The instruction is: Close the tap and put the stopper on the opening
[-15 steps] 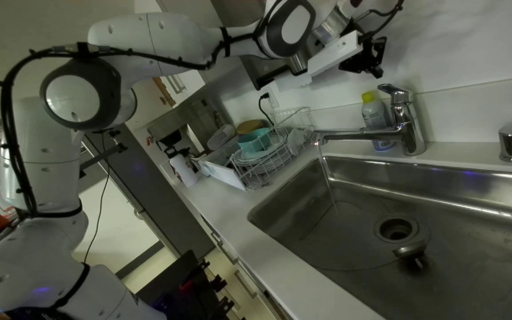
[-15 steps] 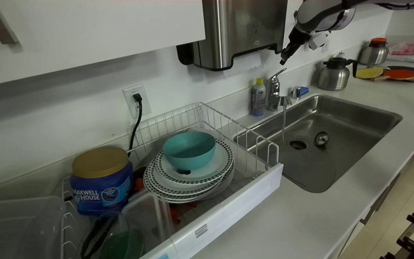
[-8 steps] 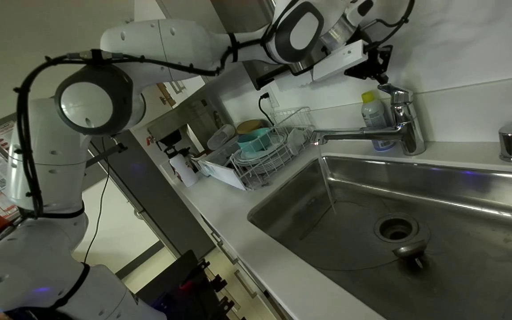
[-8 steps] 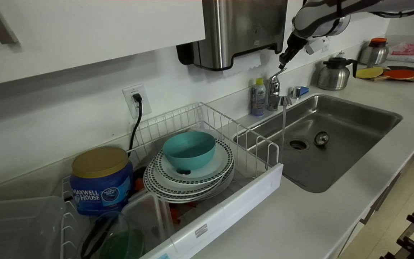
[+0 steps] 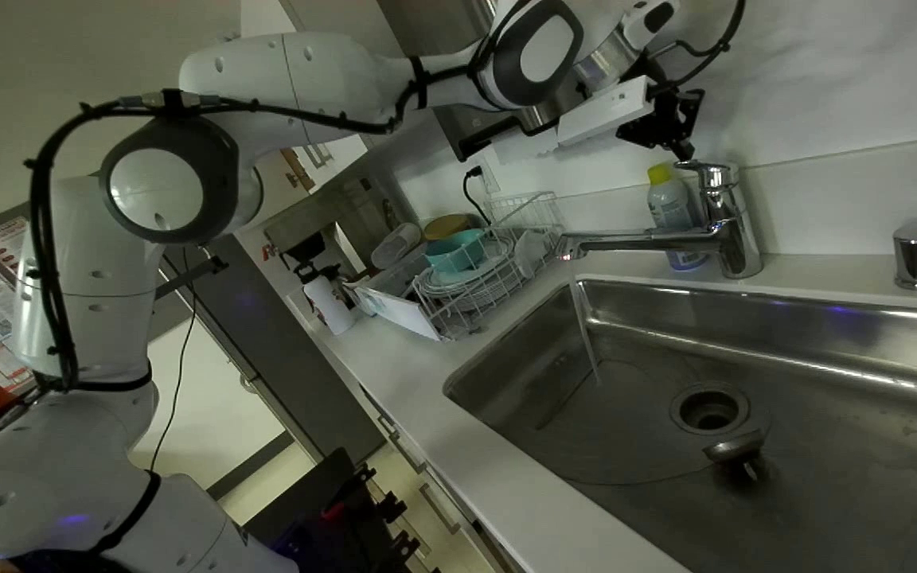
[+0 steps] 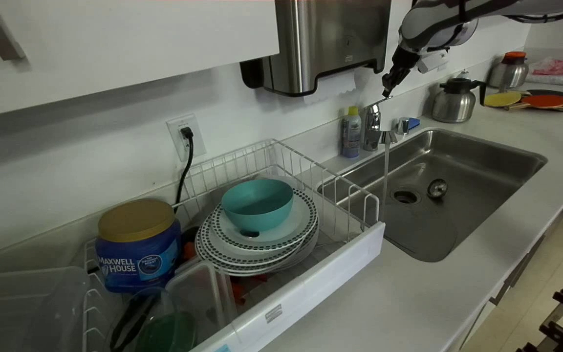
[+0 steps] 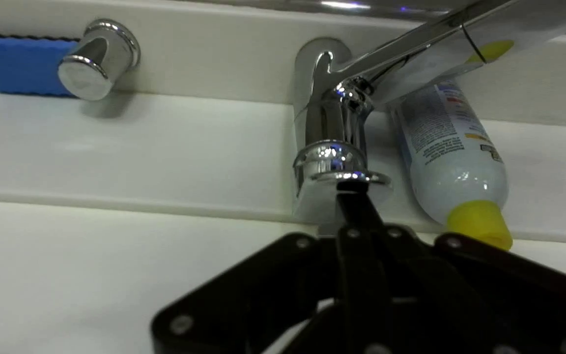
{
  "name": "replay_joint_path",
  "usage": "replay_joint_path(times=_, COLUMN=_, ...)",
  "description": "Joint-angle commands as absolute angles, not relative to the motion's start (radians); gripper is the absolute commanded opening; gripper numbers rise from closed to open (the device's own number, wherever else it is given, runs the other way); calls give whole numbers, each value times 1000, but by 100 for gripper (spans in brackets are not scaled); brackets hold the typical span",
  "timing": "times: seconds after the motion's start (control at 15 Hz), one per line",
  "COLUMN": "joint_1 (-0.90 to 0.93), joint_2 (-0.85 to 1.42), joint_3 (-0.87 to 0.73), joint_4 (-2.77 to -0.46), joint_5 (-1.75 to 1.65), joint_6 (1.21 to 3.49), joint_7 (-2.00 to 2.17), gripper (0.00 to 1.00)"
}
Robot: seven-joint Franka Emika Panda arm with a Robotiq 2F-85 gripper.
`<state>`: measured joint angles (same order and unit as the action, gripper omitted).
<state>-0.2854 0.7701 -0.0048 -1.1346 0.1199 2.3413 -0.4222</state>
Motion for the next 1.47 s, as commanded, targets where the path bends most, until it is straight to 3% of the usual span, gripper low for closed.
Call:
replay_joint_path(times=0.0, joint_1=-287, joint_2=783, joint_3=-15, joint_4=-1104, joint_5=95, joint_6=2254, joint_7=-384, gripper=0)
replay_joint_path(times=0.8, joint_1=-281, joint_2=835, joint_3=-31, joint_4=-1047, joint_5=59, joint_6=2172, joint_7=-347, gripper=0)
replay_joint_path(times=1.4, joint_1=-247, joint_2=633, joint_3=-160, joint_4=-1236, joint_5=-23, joint_6=2183, joint_7=-200, gripper=0)
